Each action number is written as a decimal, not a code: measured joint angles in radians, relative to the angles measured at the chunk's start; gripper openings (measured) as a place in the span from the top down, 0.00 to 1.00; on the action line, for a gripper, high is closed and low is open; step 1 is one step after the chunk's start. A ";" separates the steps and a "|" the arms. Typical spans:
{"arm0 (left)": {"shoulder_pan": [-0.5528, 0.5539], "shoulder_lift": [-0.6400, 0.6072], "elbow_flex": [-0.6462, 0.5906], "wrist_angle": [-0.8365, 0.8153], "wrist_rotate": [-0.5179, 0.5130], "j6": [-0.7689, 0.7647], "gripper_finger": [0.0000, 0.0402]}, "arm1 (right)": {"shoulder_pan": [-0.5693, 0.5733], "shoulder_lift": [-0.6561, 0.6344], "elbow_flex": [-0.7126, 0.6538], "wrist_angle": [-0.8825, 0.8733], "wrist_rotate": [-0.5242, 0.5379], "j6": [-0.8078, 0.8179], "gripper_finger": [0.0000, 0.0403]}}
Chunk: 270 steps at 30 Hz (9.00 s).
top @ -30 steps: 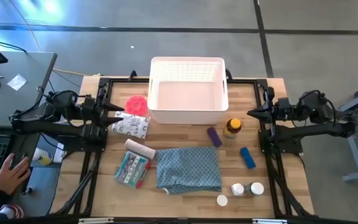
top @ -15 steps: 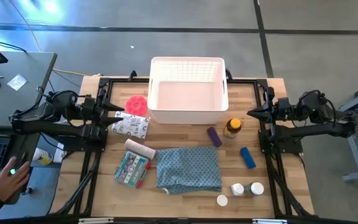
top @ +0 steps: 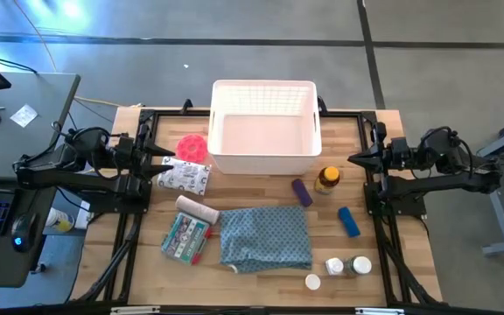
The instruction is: Pick & place medical supplies in basket/bin
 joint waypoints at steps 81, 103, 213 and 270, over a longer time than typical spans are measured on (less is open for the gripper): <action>0.000 0.222 0.000 0.091 -0.204 -1.053 0.50 | 0.000 0.000 0.000 0.016 0.197 -0.142 1.00; 0.000 0.357 0.067 0.503 -0.216 -0.852 0.50 | 0.000 0.104 0.001 0.151 0.238 0.831 1.00; 0.000 0.496 0.695 -0.466 -0.322 -0.498 0.50 | -0.074 0.580 0.008 -0.623 0.124 0.687 0.50; 0.000 0.568 0.694 -0.435 -0.249 -0.556 0.50 | -0.414 1.818 1.311 -0.316 0.262 0.268 0.48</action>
